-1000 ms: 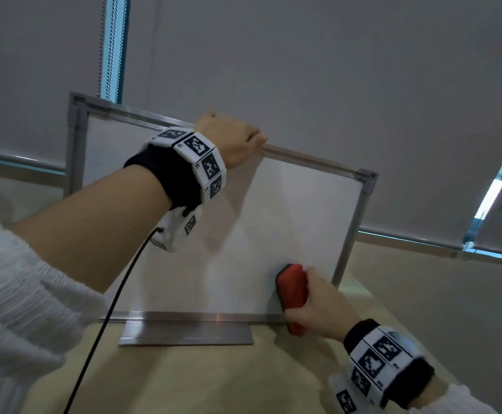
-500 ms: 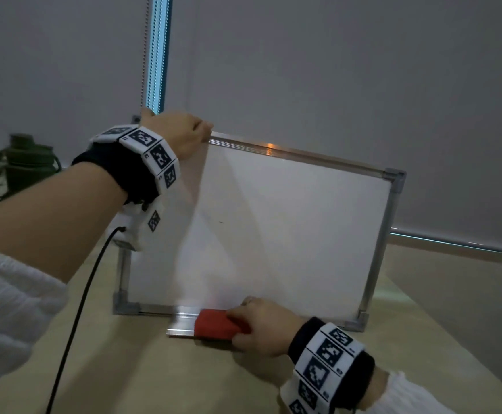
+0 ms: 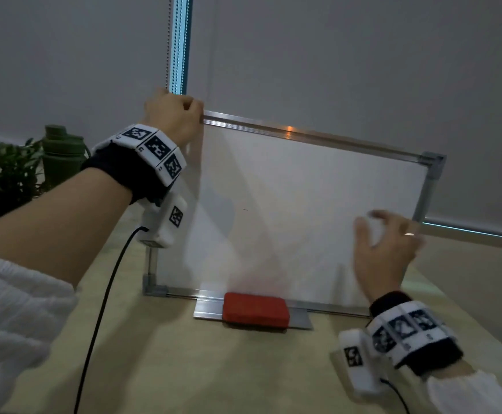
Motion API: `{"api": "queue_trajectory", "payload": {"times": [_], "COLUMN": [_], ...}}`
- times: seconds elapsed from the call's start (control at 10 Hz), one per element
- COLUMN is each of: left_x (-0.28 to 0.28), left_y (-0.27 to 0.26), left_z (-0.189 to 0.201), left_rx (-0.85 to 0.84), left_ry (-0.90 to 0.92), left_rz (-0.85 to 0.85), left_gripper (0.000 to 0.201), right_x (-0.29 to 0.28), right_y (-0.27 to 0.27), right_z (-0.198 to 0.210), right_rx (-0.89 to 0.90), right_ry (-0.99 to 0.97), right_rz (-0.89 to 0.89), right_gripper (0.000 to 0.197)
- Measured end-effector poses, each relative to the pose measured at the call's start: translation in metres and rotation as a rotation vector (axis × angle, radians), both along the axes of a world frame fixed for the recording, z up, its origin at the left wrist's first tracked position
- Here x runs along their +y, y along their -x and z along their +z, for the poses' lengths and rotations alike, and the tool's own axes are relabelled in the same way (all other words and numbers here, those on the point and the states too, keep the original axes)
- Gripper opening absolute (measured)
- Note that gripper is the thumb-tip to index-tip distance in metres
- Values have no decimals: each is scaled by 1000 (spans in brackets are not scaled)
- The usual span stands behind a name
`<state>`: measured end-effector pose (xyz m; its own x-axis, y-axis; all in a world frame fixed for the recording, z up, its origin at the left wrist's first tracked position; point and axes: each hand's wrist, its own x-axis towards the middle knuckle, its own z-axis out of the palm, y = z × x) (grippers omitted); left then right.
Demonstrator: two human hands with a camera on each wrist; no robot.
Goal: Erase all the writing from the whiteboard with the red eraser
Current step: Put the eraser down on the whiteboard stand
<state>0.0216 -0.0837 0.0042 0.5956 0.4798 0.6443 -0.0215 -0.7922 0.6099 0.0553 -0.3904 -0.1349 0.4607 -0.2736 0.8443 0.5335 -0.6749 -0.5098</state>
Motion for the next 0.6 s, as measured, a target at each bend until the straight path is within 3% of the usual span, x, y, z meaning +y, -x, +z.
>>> {"api": "queue_trajectory", "payload": {"times": [0.1,0.2,0.3,0.4,0.5,0.6], "left_x": [-3,4,19,32,38,22], "left_y": [14,15,10,-3,-14,-12], "left_z": [-4,-10,-32,-54,-61,-48], "left_rx": [-147,-242,-80,-24,-4,3], "left_ry": [171,370,595,795,918,883], "left_rz": [-33,-67,-52,-111,-224,-262], "left_gripper": [37,43,55,67,65,58], "right_x": [-42,-65,-75,-83,-75,-80], "right_y": [-3,-14,-33,-47,-39,-56], "right_z": [15,-2,-37,-48,-28,-13], "right_rx": [257,497,588,547,576,608], "right_ry": [-497,-526,-482,-539,-621,-681], "right_rz": [-81,72,107,183,256,287], "right_gripper": [46,41,39,31,31,28]}}
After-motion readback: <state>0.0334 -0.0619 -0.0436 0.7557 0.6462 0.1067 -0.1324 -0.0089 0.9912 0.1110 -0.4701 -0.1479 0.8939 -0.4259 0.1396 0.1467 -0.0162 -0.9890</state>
